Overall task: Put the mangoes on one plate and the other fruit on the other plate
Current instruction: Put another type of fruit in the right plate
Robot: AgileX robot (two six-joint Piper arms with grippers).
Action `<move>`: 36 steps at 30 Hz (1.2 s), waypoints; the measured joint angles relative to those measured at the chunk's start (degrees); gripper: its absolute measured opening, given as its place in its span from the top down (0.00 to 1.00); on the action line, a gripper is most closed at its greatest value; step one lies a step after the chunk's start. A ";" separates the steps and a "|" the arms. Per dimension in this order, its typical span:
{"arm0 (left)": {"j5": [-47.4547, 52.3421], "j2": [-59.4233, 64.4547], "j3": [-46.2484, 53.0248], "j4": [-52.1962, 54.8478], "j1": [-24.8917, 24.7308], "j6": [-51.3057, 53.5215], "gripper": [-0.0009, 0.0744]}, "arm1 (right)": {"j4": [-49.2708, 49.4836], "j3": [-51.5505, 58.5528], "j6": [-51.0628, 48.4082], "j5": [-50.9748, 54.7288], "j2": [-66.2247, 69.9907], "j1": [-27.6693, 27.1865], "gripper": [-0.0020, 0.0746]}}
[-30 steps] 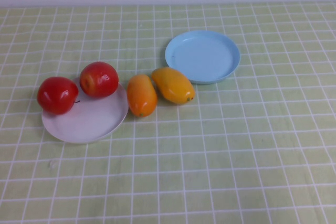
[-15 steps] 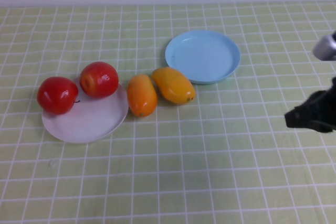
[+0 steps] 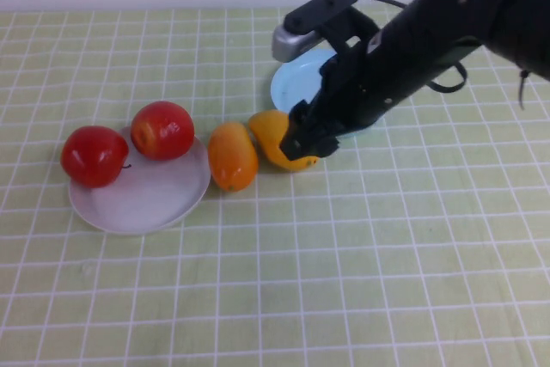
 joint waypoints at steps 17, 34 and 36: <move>0.00 0.00 0.00 0.00 0.00 0.00 0.98 | -10.25 -25.90 4.55 -5.20 26.10 1.30 0.14; 0.00 0.00 0.00 0.00 0.00 0.00 0.98 | -11.91 -28.39 5.08 -5.64 31.52 1.30 0.25; 0.00 0.00 0.00 0.00 0.00 0.00 0.98 | -11.91 -28.39 5.08 -5.49 31.52 1.30 0.25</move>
